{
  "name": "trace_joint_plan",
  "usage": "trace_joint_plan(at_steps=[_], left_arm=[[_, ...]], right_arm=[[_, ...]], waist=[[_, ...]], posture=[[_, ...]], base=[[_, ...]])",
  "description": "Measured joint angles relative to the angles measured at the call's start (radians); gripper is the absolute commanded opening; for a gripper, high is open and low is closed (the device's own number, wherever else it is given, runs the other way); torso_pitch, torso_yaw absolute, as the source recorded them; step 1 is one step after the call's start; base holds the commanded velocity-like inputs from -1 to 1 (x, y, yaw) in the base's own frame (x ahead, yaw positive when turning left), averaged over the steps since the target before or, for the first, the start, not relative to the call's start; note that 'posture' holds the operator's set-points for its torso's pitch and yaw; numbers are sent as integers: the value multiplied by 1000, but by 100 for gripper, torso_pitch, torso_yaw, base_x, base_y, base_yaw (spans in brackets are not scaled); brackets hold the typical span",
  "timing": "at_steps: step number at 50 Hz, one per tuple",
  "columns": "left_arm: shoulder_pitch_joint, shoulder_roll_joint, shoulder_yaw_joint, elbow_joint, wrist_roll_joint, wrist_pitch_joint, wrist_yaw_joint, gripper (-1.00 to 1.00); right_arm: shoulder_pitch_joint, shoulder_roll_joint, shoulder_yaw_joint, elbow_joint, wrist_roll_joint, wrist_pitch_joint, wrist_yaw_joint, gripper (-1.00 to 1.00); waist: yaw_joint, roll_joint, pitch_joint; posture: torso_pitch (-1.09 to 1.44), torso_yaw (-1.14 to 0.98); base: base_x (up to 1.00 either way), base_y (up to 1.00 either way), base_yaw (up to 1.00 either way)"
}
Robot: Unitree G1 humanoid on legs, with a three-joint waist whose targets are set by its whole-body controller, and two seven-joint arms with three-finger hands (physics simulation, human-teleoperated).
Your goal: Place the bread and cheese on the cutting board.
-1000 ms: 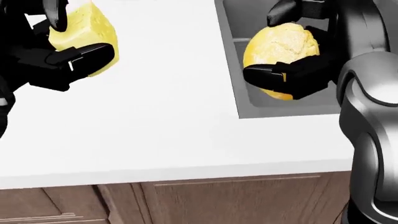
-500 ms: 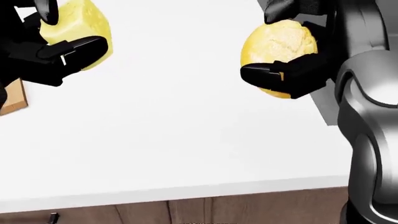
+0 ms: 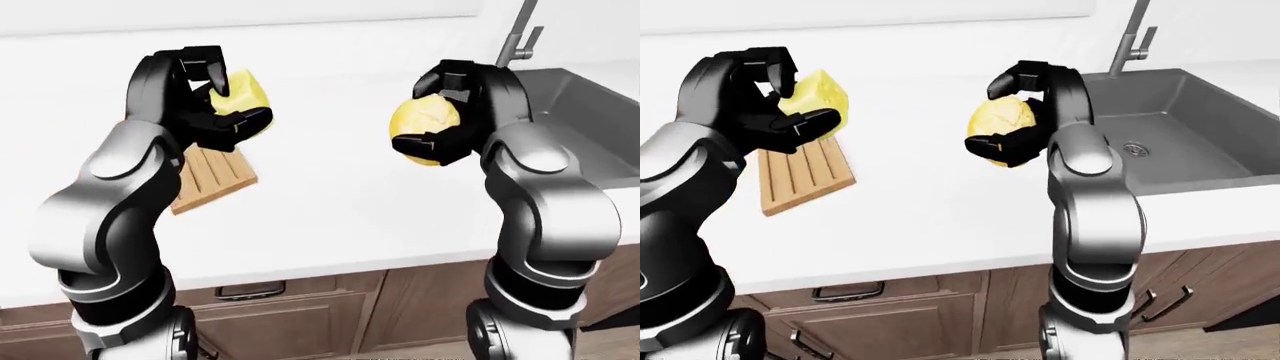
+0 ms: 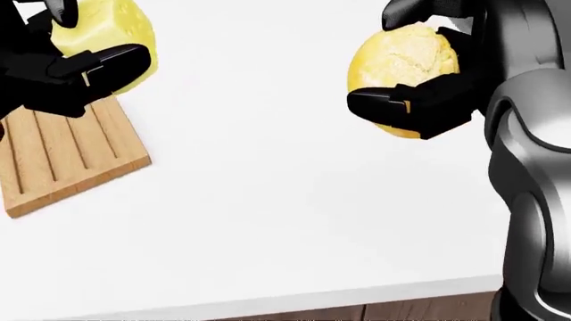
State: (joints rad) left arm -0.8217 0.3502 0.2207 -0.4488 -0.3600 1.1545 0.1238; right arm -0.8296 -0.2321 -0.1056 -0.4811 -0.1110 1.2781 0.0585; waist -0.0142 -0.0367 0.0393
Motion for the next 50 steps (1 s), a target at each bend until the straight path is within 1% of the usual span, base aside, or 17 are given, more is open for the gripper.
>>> trace_joint_plan(at_steps=[1, 5, 8, 11, 12, 15, 19, 24, 29, 31, 33, 35, 39, 41, 45, 48, 50], left_arm=[[5, -4, -5, -1, -2, 0, -1, -98], [8, -6, -24, 14, -14, 20, -9, -98], [1, -3, -14, 5, -11, 9, -9, -98], [-1, -2, -12, -1, -7, -5, -8, -98], [1, 3, -8, 0, -6, -6, -8, -98], [20, 3, 7, 17, 8, 3, 1, -98], [14, 0, -2, 17, 15, 10, 3, -98], [3, -2, -8, 4, 6, -6, -8, -98], [13, -1, 0, 16, 15, 1, -5, -98], [15, 0, 1, 20, 19, 5, -3, -98], [20, -2, 0, 30, 24, 10, -1, -98], [19, -12, -10, 31, 26, 14, -1, -98], [6, -19, -37, 15, 6, 13, -18, -98], [-5, -18, -33, 3, 2, 2, -22, -98], [-7, -16, -23, -7, 8, -19, -21, -98], [18, -10, -6, 17, 24, -12, -14, -98], [22, -10, -2, 32, 36, 4, -7, -98]], right_arm=[[5, 0, -3, 2, -2, 5, -2, -100], [12, 1, -8, 26, -8, 17, -7, -100], [0, 0, -6, 12, -7, 9, -8, -100], [6, 3, -7, 2, -6, -5, -9, -100], [9, 11, -4, 2, -6, -9, -10, -100], [26, 19, 19, 17, 10, -1, -1, -100], [23, 12, 5, 16, 14, -1, -1, -100], [10, 9, -10, -2, 7, -22, -15, -100], [14, 12, 2, 2, 20, -22, -16, -100], [16, 9, 2, 4, 24, -14, -15, -100], [20, 10, 4, 12, 27, -6, -15, -100], [21, 2, -4, 12, 26, -1, -17, -100], [22, -5, -27, 11, 12, 8, -31, -100], [10, -9, -27, 1, 9, 2, -34, -100], [15, -6, -25, -9, 14, -26, -35, -100], [33, 12, 2, 7, 27, -21, -31, -100], [34, 12, 9, 15, 39, -12, -25, -100]], waist=[[-7, 8, 5], [0, -2, -13], [0, 41, -3], [-3, 106, -3], [3, 111, -7], [18, 99, 5], [9, 55, 4], [5, 59, 18], [20, 43, 34], [27, 29, 36], [27, -1, 18], [15, 12, 14], [5, 0, -17], [5, 27, -21], [-1, 114, -5], [20, 86, 8], [19, 44, 11]], posture=[[0, 0], [0, 0], [0, 0], [0, 0], [0, 0], [0, 0], [0, 0], [0, 0], [0, 0], [0, 0], [0, 0], [0, 0], [0, 0], [0, 0], [0, 0], [0, 0], [0, 0]], base=[[4, 43, 0], [4, 44, 0], [4, 43, 0], [4, 43, 0], [3, 43, 0], [3, 44, 0], [4, 32, 0], [0, 0, 0], [0, 0, 0], [0, 7, 0], [0, 25, 0], [0, 36, 0], [0, 35, 0], [0, 16, 0], [0, 8, 0], [0, 35, 0], [0, 47, 0]])
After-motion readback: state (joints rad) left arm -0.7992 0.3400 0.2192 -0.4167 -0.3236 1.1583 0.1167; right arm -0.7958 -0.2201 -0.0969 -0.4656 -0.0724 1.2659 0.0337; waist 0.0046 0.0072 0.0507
